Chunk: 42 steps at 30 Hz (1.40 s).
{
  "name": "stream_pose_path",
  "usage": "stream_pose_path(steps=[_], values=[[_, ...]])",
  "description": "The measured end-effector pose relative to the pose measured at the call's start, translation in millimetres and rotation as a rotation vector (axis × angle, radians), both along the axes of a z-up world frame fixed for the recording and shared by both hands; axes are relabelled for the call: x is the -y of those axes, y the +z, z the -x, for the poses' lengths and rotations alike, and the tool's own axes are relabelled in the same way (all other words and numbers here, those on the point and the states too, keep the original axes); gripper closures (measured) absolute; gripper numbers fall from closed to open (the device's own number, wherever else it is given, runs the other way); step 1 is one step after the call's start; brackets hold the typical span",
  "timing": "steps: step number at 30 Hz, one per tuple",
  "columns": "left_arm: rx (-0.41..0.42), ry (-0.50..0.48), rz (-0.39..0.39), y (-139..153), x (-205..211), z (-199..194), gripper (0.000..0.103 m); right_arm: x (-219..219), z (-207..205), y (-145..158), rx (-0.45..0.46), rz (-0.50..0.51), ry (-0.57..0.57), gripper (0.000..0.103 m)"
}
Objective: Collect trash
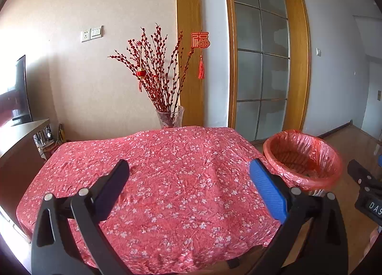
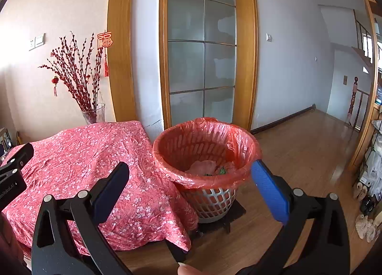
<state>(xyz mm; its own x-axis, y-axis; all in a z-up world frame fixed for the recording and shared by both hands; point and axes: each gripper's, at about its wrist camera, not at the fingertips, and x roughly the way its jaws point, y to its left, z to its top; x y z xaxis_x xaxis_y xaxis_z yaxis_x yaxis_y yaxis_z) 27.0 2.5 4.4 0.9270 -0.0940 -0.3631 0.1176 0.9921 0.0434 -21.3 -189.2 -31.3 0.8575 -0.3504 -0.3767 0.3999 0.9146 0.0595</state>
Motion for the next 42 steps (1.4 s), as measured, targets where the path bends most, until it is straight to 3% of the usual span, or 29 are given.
stream_pose_path(steps=[13,42], values=[[-0.037,0.008,0.009,-8,1,13,0.004,3,9,-9,-0.03,-0.002,-0.054,0.002],[-0.047,0.015,0.027,-13,3,36,0.004,0,28,-12,-0.028,-0.017,-0.032,0.002]])
